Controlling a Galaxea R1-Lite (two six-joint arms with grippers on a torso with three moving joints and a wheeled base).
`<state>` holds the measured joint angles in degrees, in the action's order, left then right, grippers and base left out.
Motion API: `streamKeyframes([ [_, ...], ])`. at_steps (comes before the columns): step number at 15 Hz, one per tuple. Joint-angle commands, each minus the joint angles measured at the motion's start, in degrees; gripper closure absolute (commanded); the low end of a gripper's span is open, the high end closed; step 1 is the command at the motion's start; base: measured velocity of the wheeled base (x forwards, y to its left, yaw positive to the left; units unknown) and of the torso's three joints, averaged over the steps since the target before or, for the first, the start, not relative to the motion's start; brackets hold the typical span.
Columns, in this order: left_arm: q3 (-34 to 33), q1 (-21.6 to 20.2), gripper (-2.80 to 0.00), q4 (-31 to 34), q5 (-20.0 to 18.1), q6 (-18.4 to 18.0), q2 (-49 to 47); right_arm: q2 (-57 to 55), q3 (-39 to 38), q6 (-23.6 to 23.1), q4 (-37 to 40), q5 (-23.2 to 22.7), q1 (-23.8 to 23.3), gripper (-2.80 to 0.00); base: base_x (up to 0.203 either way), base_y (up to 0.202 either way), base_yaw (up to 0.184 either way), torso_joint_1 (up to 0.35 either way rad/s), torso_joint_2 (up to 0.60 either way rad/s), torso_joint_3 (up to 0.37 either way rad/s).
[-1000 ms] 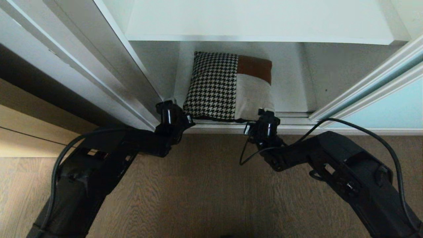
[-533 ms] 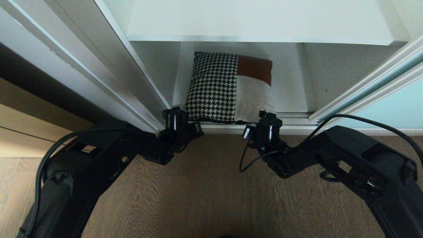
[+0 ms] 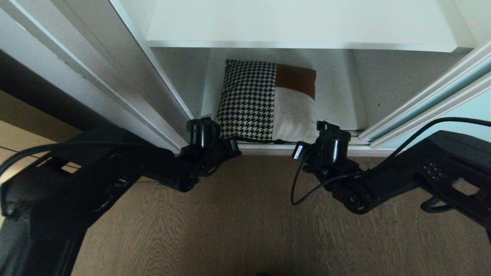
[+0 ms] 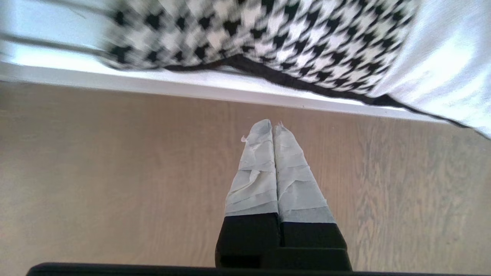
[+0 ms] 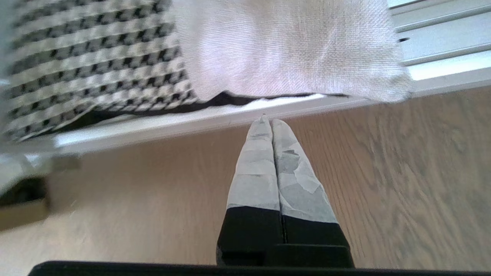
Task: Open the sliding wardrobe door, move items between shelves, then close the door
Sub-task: Place the pillow on the lower shelf
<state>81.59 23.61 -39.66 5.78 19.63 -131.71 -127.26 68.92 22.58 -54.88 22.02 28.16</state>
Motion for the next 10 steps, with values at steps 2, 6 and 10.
streamKeyframes([
  [2, -10.2, 1.4, 0.0, -0.5, 3.7, -1.8, 14.5, 14.4, -10.8, -0.6, 0.4, 0.4, 2.4, 0.0, 0.0, 0.0, 0.0, 0.0, 0.0, 0.0],
  [6, -26.1, 2.4, 0.0, -0.7, 11.4, -7.5, 30.5, 30.6, -23.5, -4.4, 3.3, 4.4, 7.2, 0.0, 0.0, 0.0, 0.0, 0.0, 0.0, 0.0],
  [10, -39.2, 2.5, 0.0, -1.1, 15.9, -12.4, 47.3, 42.7, -33.5, -6.5, 4.5, 19.2, 10.8, 0.0, 0.0, 0.0, 0.0, 0.0, 0.0, 0.0],
])
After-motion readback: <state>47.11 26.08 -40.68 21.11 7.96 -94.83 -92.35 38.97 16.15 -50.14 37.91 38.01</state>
